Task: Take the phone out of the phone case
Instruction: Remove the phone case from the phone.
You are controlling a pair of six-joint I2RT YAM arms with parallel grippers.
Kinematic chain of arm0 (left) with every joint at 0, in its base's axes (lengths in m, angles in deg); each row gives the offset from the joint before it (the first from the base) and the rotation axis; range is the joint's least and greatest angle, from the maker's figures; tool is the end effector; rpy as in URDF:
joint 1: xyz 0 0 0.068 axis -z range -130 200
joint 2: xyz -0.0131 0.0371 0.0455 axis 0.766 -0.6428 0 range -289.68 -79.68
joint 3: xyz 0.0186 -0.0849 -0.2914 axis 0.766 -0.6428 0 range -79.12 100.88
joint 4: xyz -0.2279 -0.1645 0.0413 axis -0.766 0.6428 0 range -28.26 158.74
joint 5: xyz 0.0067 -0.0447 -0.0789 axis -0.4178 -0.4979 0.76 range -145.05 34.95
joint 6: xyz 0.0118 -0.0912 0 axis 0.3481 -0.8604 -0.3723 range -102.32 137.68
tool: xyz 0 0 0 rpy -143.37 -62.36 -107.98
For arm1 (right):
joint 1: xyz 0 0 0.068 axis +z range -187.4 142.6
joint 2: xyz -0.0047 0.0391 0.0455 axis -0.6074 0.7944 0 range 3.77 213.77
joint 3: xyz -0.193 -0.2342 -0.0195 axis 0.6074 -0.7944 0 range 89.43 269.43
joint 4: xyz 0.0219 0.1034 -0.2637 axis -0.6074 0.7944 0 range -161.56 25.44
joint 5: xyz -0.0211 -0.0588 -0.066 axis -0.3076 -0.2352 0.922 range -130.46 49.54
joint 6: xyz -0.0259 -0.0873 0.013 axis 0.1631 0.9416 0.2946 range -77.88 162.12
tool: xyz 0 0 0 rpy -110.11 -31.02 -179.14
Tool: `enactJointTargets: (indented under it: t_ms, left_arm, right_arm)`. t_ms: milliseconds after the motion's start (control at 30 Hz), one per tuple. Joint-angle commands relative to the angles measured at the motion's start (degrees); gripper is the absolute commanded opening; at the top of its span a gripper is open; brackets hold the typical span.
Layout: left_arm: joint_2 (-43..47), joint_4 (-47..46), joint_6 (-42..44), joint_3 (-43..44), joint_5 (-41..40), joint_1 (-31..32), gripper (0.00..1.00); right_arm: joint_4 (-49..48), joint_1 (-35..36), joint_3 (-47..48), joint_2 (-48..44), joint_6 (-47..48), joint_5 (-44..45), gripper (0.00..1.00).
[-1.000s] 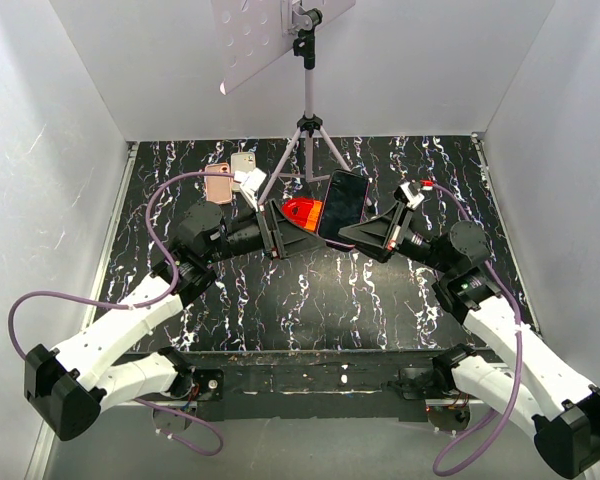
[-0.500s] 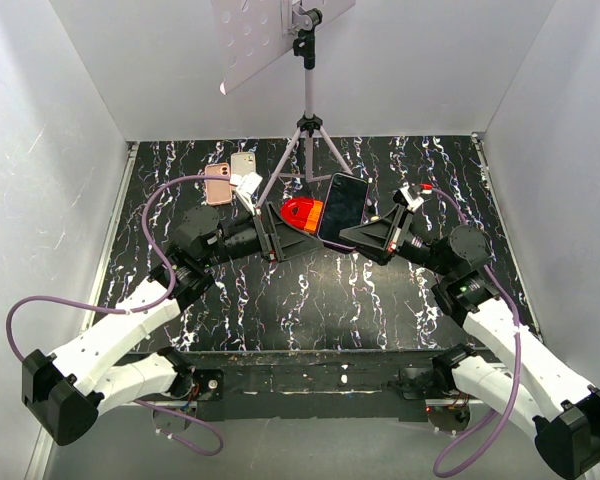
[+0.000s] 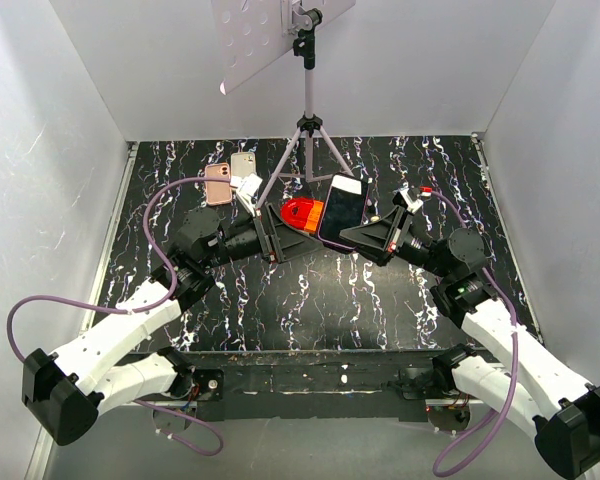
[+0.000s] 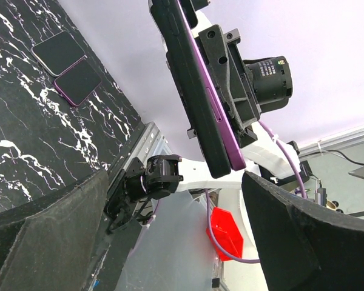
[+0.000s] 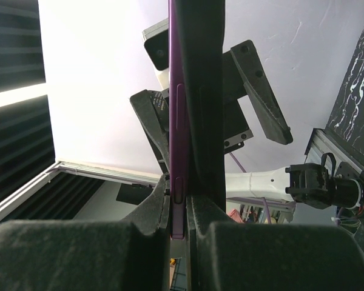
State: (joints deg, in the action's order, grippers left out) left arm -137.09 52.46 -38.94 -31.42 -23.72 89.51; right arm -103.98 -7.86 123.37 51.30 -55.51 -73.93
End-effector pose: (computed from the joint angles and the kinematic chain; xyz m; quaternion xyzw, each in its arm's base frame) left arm 0.1890 -0.2114 0.3758 0.0865 0.7041 -0.6326 0.3107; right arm 0.1783 0.1534 0.3733 0.1180 0.5928 0.7720 0.1964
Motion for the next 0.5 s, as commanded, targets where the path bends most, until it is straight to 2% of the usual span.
enactJointTargets:
  t_ms: [0,467]
  left_arm:
    - [0.72,-1.71,0.37,-0.33,0.66,0.40,0.92]
    - [-0.16,1.71,1.16,0.98,-2.15,0.92,0.93]
  right_arm:
    - [-8.71,0.08,1.05,-0.33,-1.25,0.60,0.01]
    - [-9.76,-0.01,1.31,0.02,-1.78,-0.01,0.01]
